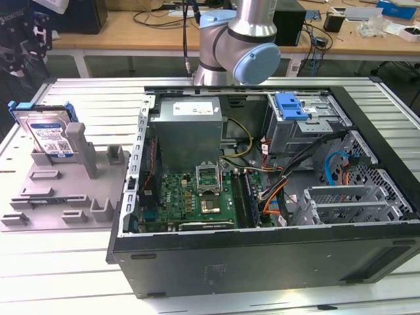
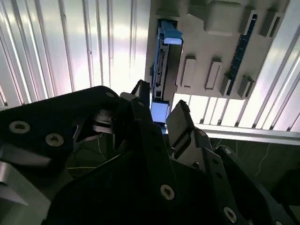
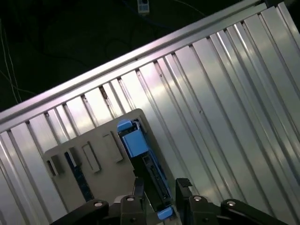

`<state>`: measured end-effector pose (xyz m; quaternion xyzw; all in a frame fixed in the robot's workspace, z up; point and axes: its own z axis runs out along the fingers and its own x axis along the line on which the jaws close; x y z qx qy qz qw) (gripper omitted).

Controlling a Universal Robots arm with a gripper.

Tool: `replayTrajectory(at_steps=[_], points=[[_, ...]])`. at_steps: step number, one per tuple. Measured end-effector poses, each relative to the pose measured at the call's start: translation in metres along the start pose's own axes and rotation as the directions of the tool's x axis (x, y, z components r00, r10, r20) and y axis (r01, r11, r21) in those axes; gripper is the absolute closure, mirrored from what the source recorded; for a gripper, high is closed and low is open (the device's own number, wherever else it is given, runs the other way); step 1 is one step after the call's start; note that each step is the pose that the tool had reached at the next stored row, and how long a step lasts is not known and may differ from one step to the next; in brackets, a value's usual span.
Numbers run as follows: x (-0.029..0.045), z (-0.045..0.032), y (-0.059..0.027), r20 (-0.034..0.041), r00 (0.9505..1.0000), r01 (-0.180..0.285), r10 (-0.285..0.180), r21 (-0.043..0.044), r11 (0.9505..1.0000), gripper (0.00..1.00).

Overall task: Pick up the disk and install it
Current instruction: 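Pick up the disk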

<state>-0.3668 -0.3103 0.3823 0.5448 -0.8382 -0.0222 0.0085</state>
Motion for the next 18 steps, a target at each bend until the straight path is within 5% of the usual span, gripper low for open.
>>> replayTrajectory(at_steps=[2,6,7,12,18], points=[[0.0000,0.0000,0.0000,-0.0024,0.9988,0.050,-0.050,-0.0006,0.9988,0.58],[-0.0001,0.0000,0.0001,-0.0075,0.9870,0.160,-0.160,-0.0022,0.9871,0.57],[-0.0001,0.0000,0.0002,-0.0080,0.9850,0.173,-0.173,-0.0025,0.9850,0.51],[0.0007,0.0001,0.0020,-0.0108,0.9713,0.237,-0.238,-0.0037,0.9714,0.51],[0.0052,0.0027,0.0120,-0.0122,0.9625,0.271,-0.271,-0.0044,0.9626,0.51]])
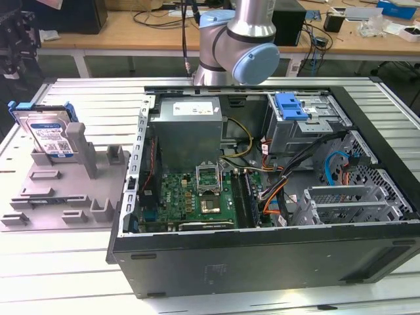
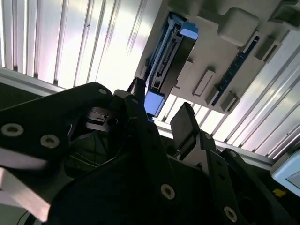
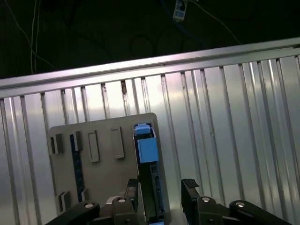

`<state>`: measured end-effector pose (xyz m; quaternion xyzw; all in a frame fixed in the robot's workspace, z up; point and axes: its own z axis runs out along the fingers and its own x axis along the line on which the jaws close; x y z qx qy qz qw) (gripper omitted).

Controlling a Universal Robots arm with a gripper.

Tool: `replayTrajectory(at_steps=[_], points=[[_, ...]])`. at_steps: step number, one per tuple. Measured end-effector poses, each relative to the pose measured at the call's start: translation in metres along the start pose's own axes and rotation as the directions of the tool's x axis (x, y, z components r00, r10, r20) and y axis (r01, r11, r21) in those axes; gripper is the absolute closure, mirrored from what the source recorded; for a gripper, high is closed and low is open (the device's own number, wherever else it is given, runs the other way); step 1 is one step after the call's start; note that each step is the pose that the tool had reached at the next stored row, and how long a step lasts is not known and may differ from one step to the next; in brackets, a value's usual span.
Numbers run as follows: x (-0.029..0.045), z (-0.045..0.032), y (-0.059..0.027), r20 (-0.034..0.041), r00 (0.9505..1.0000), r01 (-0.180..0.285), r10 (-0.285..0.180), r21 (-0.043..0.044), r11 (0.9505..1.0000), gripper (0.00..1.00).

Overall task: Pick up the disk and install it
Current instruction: 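Pick up the disk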

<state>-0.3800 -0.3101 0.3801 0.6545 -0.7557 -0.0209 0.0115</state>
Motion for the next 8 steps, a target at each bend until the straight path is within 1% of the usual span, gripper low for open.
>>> replayTrajectory(at_steps=[4,8], points=[[0.0007,0.0014,0.0044,-0.0014,0.9995,0.030,-0.030,-0.0003,0.9995,0.51],[0.0011,0.0028,0.0076,-0.0031,0.9978,0.066,-0.066,-0.0008,0.9978,0.51]])
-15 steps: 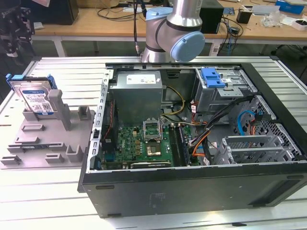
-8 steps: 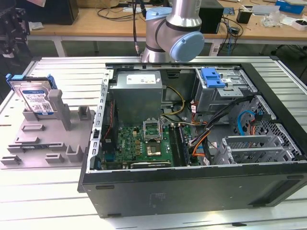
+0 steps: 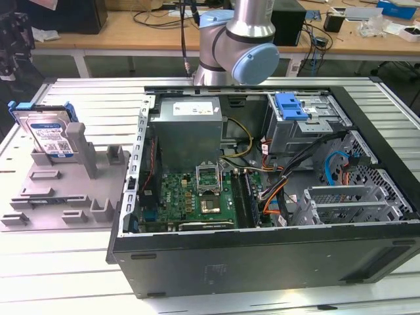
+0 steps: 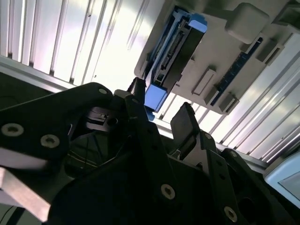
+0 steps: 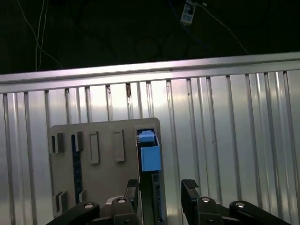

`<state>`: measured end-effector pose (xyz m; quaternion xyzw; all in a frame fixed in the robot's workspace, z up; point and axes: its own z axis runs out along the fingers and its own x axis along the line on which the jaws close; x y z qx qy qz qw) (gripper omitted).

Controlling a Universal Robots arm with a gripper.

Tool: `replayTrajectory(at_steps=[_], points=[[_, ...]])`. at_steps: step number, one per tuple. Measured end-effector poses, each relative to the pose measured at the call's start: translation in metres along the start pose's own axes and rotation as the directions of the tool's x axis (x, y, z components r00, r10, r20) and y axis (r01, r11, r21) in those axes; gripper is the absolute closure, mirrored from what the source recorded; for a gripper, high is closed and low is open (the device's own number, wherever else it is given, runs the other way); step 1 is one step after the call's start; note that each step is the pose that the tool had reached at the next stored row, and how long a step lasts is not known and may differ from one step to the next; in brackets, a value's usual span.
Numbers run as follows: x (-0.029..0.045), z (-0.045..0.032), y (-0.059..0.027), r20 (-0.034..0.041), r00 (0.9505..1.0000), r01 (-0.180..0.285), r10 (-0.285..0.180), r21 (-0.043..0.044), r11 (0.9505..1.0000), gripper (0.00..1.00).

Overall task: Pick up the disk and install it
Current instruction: 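Pick up the disk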

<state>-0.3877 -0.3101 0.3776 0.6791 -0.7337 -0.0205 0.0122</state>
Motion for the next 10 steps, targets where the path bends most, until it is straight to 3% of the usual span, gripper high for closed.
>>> replayTrajectory(at_steps=[10], points=[[0.0011,0.0061,0.0084,-0.0030,0.9979,0.064,-0.064,-0.0006,0.9979,0.51]])
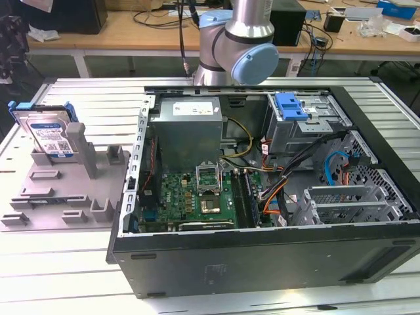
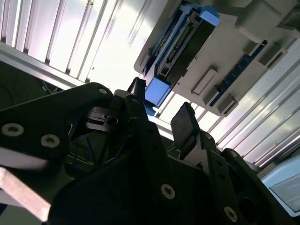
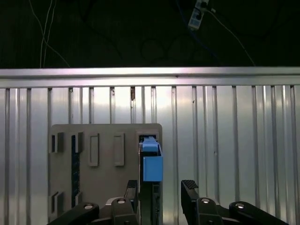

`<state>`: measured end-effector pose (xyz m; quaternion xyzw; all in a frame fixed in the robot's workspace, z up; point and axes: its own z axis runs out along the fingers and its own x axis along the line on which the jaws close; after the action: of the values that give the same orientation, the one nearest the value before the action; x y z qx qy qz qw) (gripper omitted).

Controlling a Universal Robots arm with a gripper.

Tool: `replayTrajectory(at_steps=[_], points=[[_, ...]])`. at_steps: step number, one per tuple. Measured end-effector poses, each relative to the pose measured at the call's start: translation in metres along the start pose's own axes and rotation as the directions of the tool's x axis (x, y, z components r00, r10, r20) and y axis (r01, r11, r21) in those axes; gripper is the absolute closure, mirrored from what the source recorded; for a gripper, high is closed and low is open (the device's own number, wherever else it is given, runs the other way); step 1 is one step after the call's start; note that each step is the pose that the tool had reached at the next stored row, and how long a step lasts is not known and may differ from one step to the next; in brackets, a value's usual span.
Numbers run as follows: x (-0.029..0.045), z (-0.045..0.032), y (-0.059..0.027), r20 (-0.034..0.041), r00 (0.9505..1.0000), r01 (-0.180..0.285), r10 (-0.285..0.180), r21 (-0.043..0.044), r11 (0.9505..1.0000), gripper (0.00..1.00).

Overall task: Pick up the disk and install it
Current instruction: 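Pick up the disk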

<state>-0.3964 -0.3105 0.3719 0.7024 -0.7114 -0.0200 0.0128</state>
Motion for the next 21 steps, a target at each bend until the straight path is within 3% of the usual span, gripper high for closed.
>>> replayTrajectory(at_steps=[10,21], points=[[0.0002,0.0016,-0.0001,-0.0003,1.0000,0.007,-0.007,0.0000,1.0000,0.51],[0.0003,0.0088,0.0018,-0.0006,1.0000,0.007,-0.007,0.0099,0.9999,0.51]])
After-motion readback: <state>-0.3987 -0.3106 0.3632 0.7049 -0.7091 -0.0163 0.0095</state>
